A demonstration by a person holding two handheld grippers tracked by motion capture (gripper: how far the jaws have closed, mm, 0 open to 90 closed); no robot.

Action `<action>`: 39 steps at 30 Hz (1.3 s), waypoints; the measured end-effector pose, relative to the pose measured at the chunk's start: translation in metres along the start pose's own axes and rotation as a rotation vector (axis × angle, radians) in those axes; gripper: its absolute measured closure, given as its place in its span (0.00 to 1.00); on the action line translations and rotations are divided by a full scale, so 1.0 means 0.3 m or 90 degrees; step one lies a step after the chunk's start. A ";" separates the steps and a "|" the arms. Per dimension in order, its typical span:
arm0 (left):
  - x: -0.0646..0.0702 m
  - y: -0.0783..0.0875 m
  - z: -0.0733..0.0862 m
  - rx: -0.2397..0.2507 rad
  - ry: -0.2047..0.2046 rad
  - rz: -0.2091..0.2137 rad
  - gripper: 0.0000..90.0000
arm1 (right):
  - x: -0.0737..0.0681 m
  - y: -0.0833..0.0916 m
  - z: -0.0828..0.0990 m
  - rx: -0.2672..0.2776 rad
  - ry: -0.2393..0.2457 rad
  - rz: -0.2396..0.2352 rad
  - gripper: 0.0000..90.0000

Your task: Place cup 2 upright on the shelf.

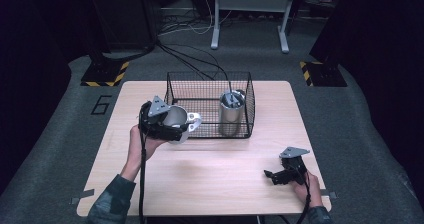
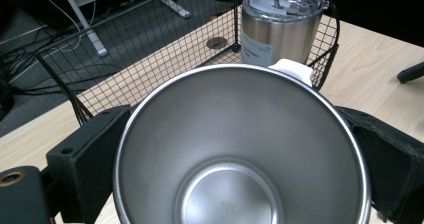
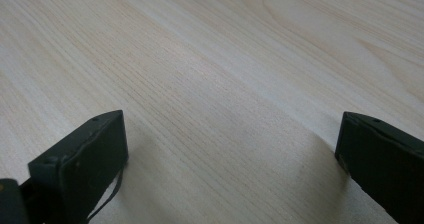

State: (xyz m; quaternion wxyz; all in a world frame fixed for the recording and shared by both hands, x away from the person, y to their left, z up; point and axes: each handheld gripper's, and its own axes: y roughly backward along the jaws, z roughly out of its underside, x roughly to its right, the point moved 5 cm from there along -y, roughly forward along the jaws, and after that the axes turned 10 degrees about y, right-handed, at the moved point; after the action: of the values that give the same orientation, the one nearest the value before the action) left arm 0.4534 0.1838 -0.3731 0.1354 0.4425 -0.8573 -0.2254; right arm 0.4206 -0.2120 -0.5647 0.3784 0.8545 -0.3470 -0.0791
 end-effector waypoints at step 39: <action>-0.069 -0.163 -0.165 -0.011 0.007 -0.013 0.06 | 0.001 0.000 0.000 0.000 0.001 0.000 0.00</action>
State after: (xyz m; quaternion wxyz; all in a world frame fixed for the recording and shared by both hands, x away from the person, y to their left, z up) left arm 0.5207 0.1627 -0.3558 0.1414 0.4514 -0.8499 -0.2321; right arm 0.4208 -0.2121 -0.5647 0.3787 0.8545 -0.3468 -0.0785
